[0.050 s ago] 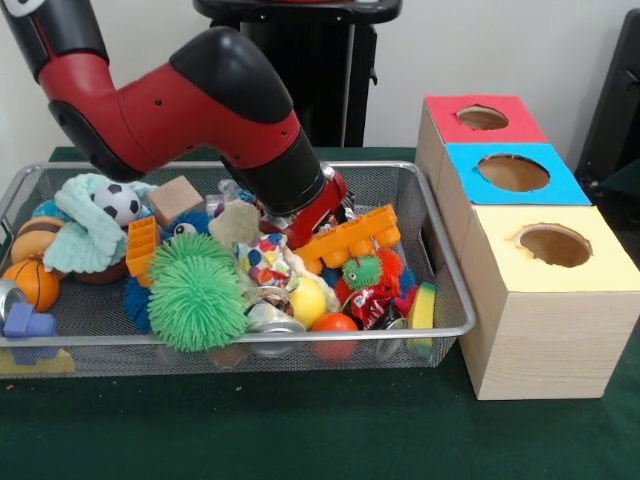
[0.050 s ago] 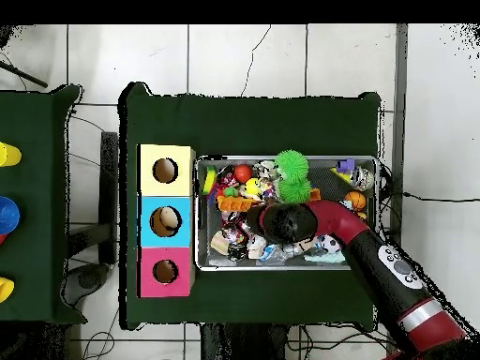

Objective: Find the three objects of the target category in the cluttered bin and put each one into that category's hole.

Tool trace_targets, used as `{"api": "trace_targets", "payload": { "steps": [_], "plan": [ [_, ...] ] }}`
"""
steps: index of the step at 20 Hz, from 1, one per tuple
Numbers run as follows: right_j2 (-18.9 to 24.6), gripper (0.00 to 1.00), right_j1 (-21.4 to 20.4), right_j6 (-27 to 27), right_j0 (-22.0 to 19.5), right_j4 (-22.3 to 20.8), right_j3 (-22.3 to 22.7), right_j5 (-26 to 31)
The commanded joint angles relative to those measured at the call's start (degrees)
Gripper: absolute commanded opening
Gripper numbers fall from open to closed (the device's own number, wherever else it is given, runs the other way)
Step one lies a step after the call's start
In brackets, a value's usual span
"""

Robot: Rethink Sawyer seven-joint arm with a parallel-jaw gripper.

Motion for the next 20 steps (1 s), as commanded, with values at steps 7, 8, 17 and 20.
{"api": "trace_targets", "payload": {
  "steps": [7, 8, 17, 20],
  "plan": [
    [-1.8, 1.00, -10.7, -5.0, 3.6, 0.4, -9.7, 5.0],
    [-1.7, 1.00, -11.2, -5.0, 3.6, 1.2, -9.7, 5.9],
    [-1.7, 1.00, -14.7, -7.0, 4.0, 4.7, -10.3, 11.6],
    [-1.9, 1.00, -15.4, -7.5, 4.3, 4.9, -10.6, 12.4]
  ]
}}
